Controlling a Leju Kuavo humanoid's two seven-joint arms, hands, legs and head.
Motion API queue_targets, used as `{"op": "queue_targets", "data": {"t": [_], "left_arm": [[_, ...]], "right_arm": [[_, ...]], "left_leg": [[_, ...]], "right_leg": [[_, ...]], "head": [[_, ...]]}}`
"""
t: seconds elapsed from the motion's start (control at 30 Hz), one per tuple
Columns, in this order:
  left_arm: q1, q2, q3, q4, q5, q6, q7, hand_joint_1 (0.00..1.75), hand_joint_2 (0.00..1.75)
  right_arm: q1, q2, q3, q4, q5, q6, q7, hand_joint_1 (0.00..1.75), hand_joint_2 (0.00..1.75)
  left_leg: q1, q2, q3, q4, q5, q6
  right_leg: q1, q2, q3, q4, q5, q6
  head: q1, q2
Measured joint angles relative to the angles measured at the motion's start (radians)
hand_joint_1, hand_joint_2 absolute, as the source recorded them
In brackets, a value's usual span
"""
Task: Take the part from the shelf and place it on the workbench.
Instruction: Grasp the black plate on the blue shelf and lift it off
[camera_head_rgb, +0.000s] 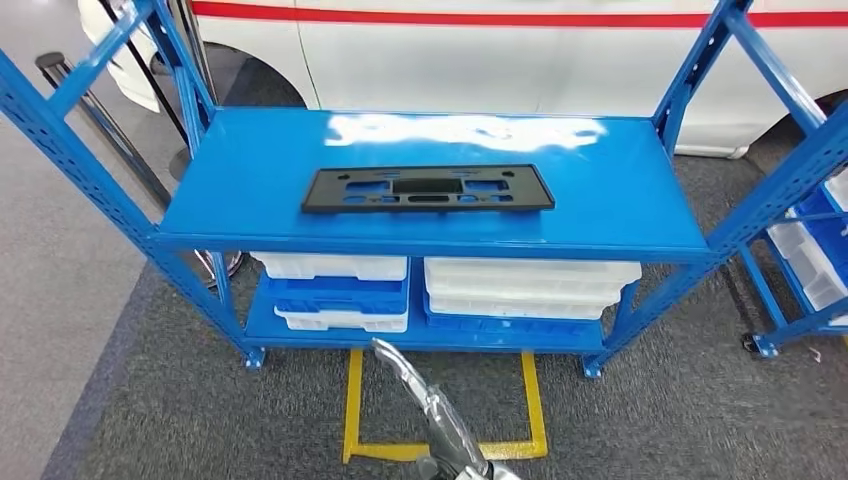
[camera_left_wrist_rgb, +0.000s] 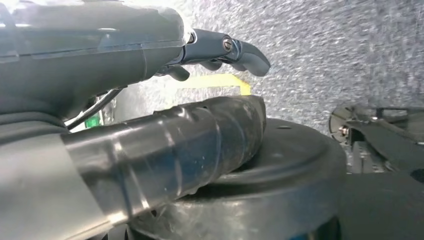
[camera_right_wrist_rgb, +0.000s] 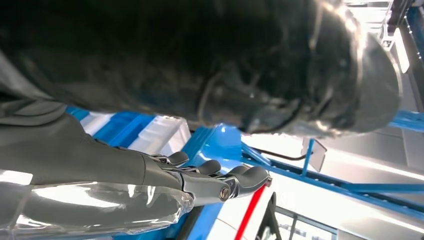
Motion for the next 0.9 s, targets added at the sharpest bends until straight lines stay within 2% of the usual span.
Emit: {"op": "queue_targets", "data": {"t": [0.07,0.1,0.13,0.17,0.23,0.27,0.3,0.4,0.47,0.5,0.53,0.57,0.6,0.63,0.67,0.73,0.77,0.8,0.9], "left_arm": [[-0.001,0.000,0.000,0.000,0.000,0.000,0.000,0.00,0.00],[-0.001,0.000,0.000,0.000,0.000,0.000,0.000,0.00,0.00],[0.000,0.000,0.000,0.000,0.000,-0.001,0.000,0.00,0.00],[0.000,0.000,0.000,0.000,0.000,-0.001,-0.001,0.00,0.00],[0.001,-0.001,0.000,0.000,0.000,-0.003,-0.002,0.00,0.00],[0.001,-0.001,0.000,0.000,0.001,-0.005,-0.003,0.00,0.00],[0.000,-0.001,0.000,0.000,0.001,-0.006,-0.004,0.00,0.00],[-0.002,-0.001,0.000,0.000,0.002,-0.009,-0.003,0.00,0.00],[-0.004,-0.001,0.000,0.000,0.003,-0.010,-0.001,0.00,0.00],[-0.005,-0.001,0.000,0.000,0.003,-0.011,-0.001,0.00,0.00],[-0.005,-0.001,0.000,0.000,0.003,-0.011,-0.002,0.00,0.00],[-0.005,-0.001,0.000,0.000,0.003,-0.011,-0.004,0.00,0.00],[-0.005,-0.001,0.000,0.000,0.004,-0.011,-0.005,0.00,0.00],[-0.004,0.000,0.000,0.000,0.004,-0.011,-0.005,0.00,0.00],[-0.004,0.000,0.000,0.000,0.006,-0.012,-0.006,0.00,0.00],[-0.003,0.001,0.000,0.000,0.009,-0.012,-0.005,0.00,0.00],[-0.001,0.001,0.000,0.001,0.010,-0.012,-0.004,0.00,0.00],[-0.001,0.001,0.000,0.001,0.010,-0.012,-0.004,0.00,0.00],[0.000,0.001,0.000,0.003,0.010,-0.014,-0.005,0.00,0.00]], "right_arm": [[0.001,-0.001,0.000,0.000,0.000,0.000,0.000,0.00,0.00],[0.002,-0.002,0.000,0.001,0.000,0.000,0.000,0.00,0.00],[0.002,-0.002,0.000,0.001,0.000,0.000,0.000,0.00,0.00],[0.002,-0.002,0.000,0.001,0.000,0.000,0.000,0.00,0.00],[0.002,-0.002,0.000,0.001,0.000,0.001,0.000,0.00,0.00],[0.002,-0.003,0.000,0.000,0.000,0.001,0.000,0.00,0.00],[0.002,-0.003,0.000,0.000,0.000,0.002,0.001,0.00,0.00],[0.003,-0.003,0.000,0.000,0.000,0.003,0.001,0.00,0.00],[0.003,-0.002,0.000,0.000,0.000,0.003,0.001,0.00,0.00],[0.003,-0.002,0.000,0.000,0.000,0.003,0.001,0.00,0.00],[0.002,-0.001,0.000,0.000,0.000,0.003,0.001,0.00,0.00],[0.002,-0.001,0.000,0.000,0.001,0.003,0.000,0.00,0.00],[0.002,-0.001,0.000,0.000,0.001,0.004,0.000,0.00,0.00],[0.002,-0.001,0.000,0.000,0.001,0.004,0.000,0.00,0.00],[0.002,-0.001,0.000,0.000,0.001,0.004,0.000,0.00,0.00],[0.002,-0.001,0.000,0.000,0.001,0.004,0.000,0.00,0.00],[0.002,-0.001,0.000,0.000,0.001,0.004,0.000,0.00,0.00],[0.002,-0.001,0.001,0.000,0.001,0.004,0.000,0.00,0.00],[0.002,-0.001,0.001,0.000,0.002,0.004,0.000,0.00,0.00]], "left_leg": [[-0.001,0.001,0.006,-0.001,-0.005,0.007],[-0.001,0.001,0.008,0.000,-0.009,0.007],[-0.001,0.000,0.013,0.000,-0.013,0.007],[0.000,-0.001,0.019,0.001,-0.019,0.005],[0.000,-0.002,0.035,0.002,-0.033,-0.002],[-0.001,-0.003,0.039,0.005,-0.041,-0.008],[-0.003,-0.003,0.042,0.006,-0.048,-0.013],[-0.005,-0.002,0.047,0.002,-0.059,-0.031],[-0.003,-0.001,0.043,0.031,-0.078,-0.040],[-0.002,-0.001,0.023,0.074,-0.099,-0.043],[-0.001,-0.001,-0.009,0.136,-0.123,-0.046],[-0.001,-0.001,-0.051,0.207,-0.148,-0.047],[-0.001,-0.001,-0.090,0.265,-0.159,-0.047],[-0.001,-0.001,-0.117,0.296,-0.153,-0.046],[-0.002,-0.001,-0.127,0.288,-0.124,-0.043],[-0.004,-0.001,-0.101,0.183,-0.032,-0.030],[-0.008,-0.001,-0.080,0.127,0.002,-0.022],[-0.012,-0.001,-0.062,0.083,0.016,-0.014],[-0.020,-0.002,-0.034,0.032,-0.002,0.000]], "right_leg": [[-0.003,0.000,-0.075,0.128,-0.045,0.005],[-0.006,0.000,-0.109,0.177,-0.052,0.007],[-0.008,0.000,-0.128,0.194,-0.040,0.009],[-0.010,0.000,-0.128,0.175,-0.010,0.010],[-0.014,-0.001,-0.082,0.055,0.073,0.009],[-0.013,-0.001,-0.057,-0.004,0.095,0.007],[-0.012,0.000,-0.040,-0.042,0.104,0.004],[-0.008,0.004,-0.029,-0.060,0.087,-0.011],[-0.010,0.004,-0.018,-0.067,0.081,-0.024],[-0.010,0.002,-0.010,-0.070,0.077,-0.030],[-0.009,0.000,-0.003,-0.071,0.071,-0.035],[-0.007,-0.001,0.003,-0.071,0.065,-0.039],[-0.005,-0.001,0.010,-0.071,0.058,-0.041],[-0.002,-0.001,0.019,-0.071,0.051,-0.042],[0.000,0.001,0.030,-0.071,0.043,-0.042],[0.002,0.003,0.054,-0.072,0.024,-0.041],[0.004,0.004,0.065,-0.072,0.015,-0.037],[0.005,0.004,0.070,-0.073,0.007,-0.033],[0.002,0.003,0.083,-0.074,0.003,-0.017]], "head": [[0.000,0.000],[0.000,0.000],[0.000,0.000],[0.000,0.000],[0.000,0.000],[0.000,0.000],[0.000,0.000],[-0.001,0.000],[-0.001,0.000],[-0.001,0.000],[-0.001,0.000],[-0.001,0.000],[-0.001,0.000],[-0.001,0.000],[-0.001,0.000],[-0.001,0.000],[0.000,0.000],[-0.001,0.000],[-0.001,0.000]]}}
